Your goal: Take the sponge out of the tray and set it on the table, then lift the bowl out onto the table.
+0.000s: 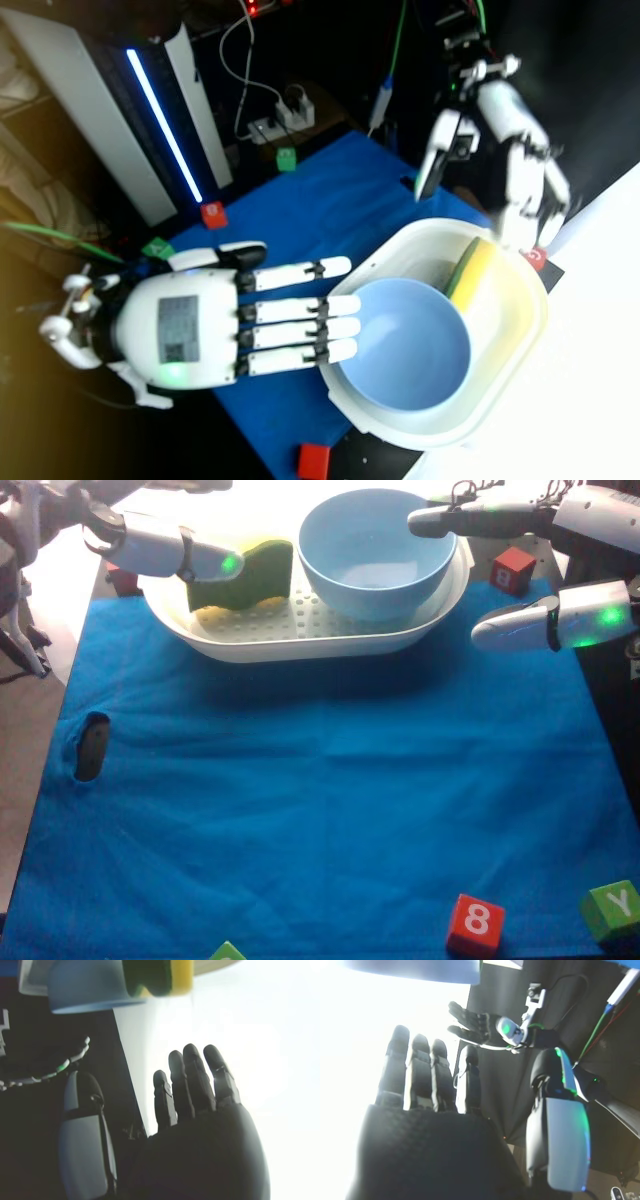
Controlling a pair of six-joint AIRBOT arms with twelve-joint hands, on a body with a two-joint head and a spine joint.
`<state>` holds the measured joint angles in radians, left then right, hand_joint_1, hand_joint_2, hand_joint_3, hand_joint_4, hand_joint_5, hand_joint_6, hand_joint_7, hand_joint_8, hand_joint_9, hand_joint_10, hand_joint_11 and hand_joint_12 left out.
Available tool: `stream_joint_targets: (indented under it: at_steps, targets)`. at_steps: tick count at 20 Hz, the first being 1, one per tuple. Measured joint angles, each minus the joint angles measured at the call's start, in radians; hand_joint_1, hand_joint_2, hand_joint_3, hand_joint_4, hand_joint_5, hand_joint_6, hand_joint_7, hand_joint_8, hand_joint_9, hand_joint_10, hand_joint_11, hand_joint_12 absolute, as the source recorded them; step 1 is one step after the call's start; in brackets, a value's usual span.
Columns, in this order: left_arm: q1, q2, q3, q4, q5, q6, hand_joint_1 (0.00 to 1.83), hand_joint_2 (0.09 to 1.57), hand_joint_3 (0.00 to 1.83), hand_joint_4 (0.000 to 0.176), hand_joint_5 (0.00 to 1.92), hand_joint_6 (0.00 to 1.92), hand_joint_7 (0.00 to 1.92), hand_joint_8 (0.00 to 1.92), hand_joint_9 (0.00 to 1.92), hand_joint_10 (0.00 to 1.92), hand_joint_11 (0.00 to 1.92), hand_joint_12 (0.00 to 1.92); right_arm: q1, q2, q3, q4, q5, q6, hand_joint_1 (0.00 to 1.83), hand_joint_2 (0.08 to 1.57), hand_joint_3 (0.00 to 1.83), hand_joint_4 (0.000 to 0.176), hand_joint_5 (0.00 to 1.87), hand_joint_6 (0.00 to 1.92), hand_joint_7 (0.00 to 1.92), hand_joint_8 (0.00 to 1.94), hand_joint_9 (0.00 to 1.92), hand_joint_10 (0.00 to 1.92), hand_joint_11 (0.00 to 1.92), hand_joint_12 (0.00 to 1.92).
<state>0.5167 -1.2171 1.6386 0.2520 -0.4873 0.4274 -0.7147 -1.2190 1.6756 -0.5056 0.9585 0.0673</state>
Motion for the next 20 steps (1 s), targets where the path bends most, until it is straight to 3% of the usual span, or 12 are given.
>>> stream_joint_targets:
  at_steps: [2,5,7,8,10,11,12,13,17,18,19,20]
  targets:
    - [-0.014,-0.025,0.035,0.034,0.073,-0.001,0.95,0.99,0.00,0.047,0.51,0.00,0.64,0.00,0.65,0.01,0.17,0.87,0.000,0.000,0.001,0.003,0.002,0.000,0.63,1.07,0.00,0.120,0.28,0.00,0.15,0.00,0.13,0.00,0.01,0.40]
    - [-0.015,-0.060,0.069,0.052,0.131,0.000,0.92,1.02,0.00,0.082,0.59,0.00,0.70,0.00,0.64,0.00,0.02,0.98,-0.002,-0.003,0.000,-0.002,0.002,0.000,0.70,1.08,0.00,0.102,0.29,0.00,0.15,0.00,0.13,0.00,0.00,0.40]
    - [-0.015,-0.083,0.091,0.043,0.150,0.000,0.97,1.07,0.01,0.055,0.69,0.02,0.77,0.01,0.66,0.01,0.00,0.97,-0.002,-0.003,0.000,-0.001,0.002,0.000,0.78,1.08,0.00,0.105,0.30,0.00,0.16,0.00,0.14,0.00,0.00,0.41]
    - [-0.015,-0.086,0.093,0.038,0.149,0.000,1.15,1.13,0.01,0.008,0.84,0.82,0.91,0.91,0.75,0.03,0.00,1.18,-0.003,-0.003,0.001,0.000,0.002,0.000,0.82,1.08,0.00,0.099,0.30,0.01,0.17,0.00,0.15,0.01,0.01,0.42]
    - [-0.015,-0.089,0.094,0.023,0.135,-0.006,1.20,1.18,0.00,0.000,0.86,1.00,0.84,1.36,0.85,0.08,0.00,1.47,-0.013,-0.003,0.001,0.003,0.000,0.000,0.82,1.09,0.01,0.102,0.30,0.00,0.17,0.00,0.15,0.01,0.02,0.42]
    - [-0.016,-0.089,0.094,0.016,0.127,-0.007,1.21,1.19,0.00,0.000,0.85,0.99,0.85,1.40,0.93,0.16,0.00,1.67,-0.019,-0.004,0.001,0.001,-0.001,0.000,0.79,1.10,0.01,0.113,0.29,0.00,0.17,0.00,0.15,0.00,0.03,0.43]
    - [-0.021,-0.089,0.094,0.016,0.124,-0.007,1.21,1.21,0.00,0.000,0.82,1.03,0.82,1.44,0.69,0.80,0.00,1.72,-0.020,-0.005,0.000,0.001,-0.001,0.000,0.78,1.11,0.00,0.113,0.29,0.00,0.17,0.00,0.16,0.00,0.03,0.46]
    - [-0.030,-0.089,0.094,0.016,0.122,-0.008,1.19,1.20,0.00,0.000,0.84,1.04,0.80,1.43,0.54,1.03,0.00,1.69,-0.021,-0.005,0.000,0.001,-0.003,0.000,0.53,1.12,0.00,0.106,0.28,0.00,0.20,0.00,0.16,0.00,0.00,0.40]
    - [-0.038,-0.037,0.036,0.011,0.042,-0.013,1.19,1.19,0.00,0.000,0.86,1.06,0.82,1.36,0.48,1.26,0.05,1.86,-0.038,-0.006,-0.003,0.015,0.002,0.004,0.34,1.13,0.00,0.079,0.29,0.00,0.23,0.01,0.17,0.00,0.01,0.30]
    - [-0.038,-0.010,0.006,0.011,0.015,-0.013,1.20,1.18,0.00,0.000,0.85,1.06,0.86,1.31,0.55,1.18,0.13,1.78,-0.039,-0.003,-0.007,0.013,-0.006,0.003,0.38,1.13,0.00,0.088,0.29,0.00,0.23,0.00,0.16,0.00,0.00,0.29]
    - [-0.036,0.042,-0.052,0.017,-0.032,-0.013,1.31,1.19,0.00,0.000,0.81,1.08,0.85,1.26,0.69,1.43,0.30,1.65,-0.039,0.003,-0.016,0.018,-0.008,0.003,0.40,1.13,0.00,0.075,0.28,0.00,0.22,0.00,0.15,0.00,0.00,0.26]
    - [-0.021,0.080,-0.089,0.019,-0.082,-0.013,1.34,1.19,0.00,0.000,0.80,1.14,0.83,1.25,0.73,1.43,0.40,1.44,-0.039,0.006,-0.019,0.019,-0.004,0.003,0.40,1.13,0.00,0.069,0.28,0.00,0.22,0.00,0.15,0.00,0.00,0.25]
